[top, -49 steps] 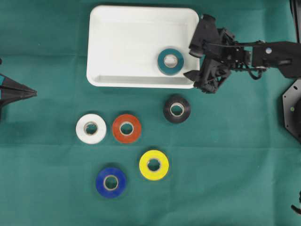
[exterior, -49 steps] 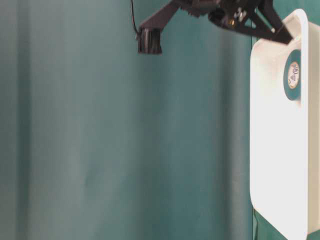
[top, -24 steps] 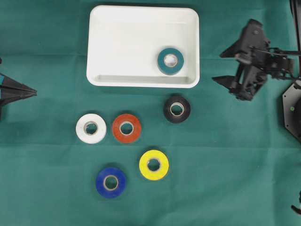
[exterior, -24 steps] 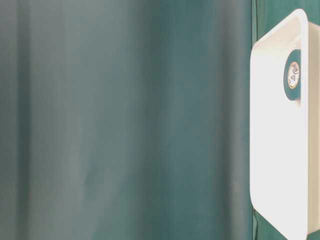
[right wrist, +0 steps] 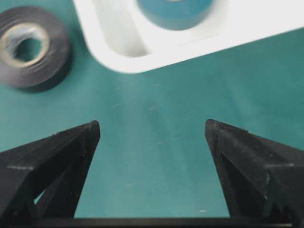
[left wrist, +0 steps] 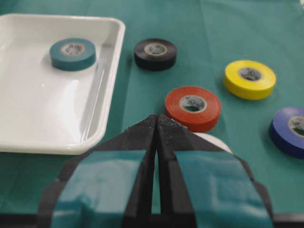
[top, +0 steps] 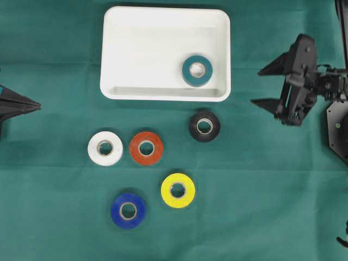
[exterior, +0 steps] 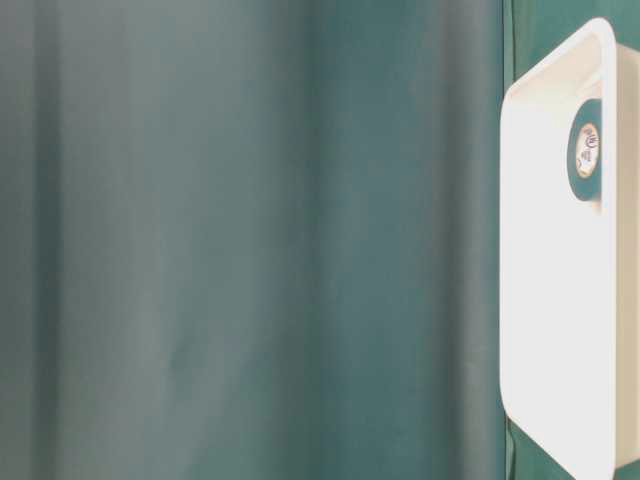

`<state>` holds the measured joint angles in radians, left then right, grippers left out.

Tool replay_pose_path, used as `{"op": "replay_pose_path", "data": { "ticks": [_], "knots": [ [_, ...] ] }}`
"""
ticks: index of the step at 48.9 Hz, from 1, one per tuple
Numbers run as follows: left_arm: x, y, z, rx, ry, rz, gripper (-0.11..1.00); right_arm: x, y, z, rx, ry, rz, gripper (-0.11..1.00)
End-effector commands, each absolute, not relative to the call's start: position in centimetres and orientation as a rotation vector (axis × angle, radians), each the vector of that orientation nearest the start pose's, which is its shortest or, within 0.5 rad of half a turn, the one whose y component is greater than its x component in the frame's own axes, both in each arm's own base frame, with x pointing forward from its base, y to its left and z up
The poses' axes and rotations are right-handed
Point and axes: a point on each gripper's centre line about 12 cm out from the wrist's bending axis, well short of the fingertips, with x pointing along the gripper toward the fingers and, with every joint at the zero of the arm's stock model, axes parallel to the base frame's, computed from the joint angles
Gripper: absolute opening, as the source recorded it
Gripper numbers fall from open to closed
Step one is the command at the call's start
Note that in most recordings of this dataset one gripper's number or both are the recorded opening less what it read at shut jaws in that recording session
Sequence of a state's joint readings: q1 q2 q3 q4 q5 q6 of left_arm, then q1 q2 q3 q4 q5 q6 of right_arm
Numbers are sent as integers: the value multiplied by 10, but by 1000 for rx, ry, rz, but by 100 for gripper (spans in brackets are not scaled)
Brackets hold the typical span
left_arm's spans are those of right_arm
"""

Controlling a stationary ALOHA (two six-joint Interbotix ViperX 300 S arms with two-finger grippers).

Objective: Put the tape into the white case with the right arm.
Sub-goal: 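Lift the right gripper out of the tray and retract right, then lower the right gripper onto the yellow tape roll and grasp it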

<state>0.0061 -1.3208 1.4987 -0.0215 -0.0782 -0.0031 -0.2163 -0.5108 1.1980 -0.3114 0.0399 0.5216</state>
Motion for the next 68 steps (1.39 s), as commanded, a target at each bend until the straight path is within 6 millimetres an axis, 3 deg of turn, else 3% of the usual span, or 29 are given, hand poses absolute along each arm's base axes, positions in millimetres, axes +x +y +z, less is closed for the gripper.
{"op": "replay_pose_path", "data": {
  "ticks": [1,14,24,43,52,68],
  "knots": [
    [138,1,198,-28,97,11,0,223,-40,151,255,691,-245,63],
    [138,1,195,-28,103,11,0,220,-3,145,199,726,-94,63],
    [138,1,195,-29,103,11,0,218,14,143,170,737,-20,63],
    [138,1,195,-29,103,11,0,220,26,146,118,729,47,62],
    [138,1,195,-29,103,11,0,241,35,153,53,691,110,62],
    [138,1,195,-29,104,11,0,303,53,149,23,699,163,63]
  ]
}}
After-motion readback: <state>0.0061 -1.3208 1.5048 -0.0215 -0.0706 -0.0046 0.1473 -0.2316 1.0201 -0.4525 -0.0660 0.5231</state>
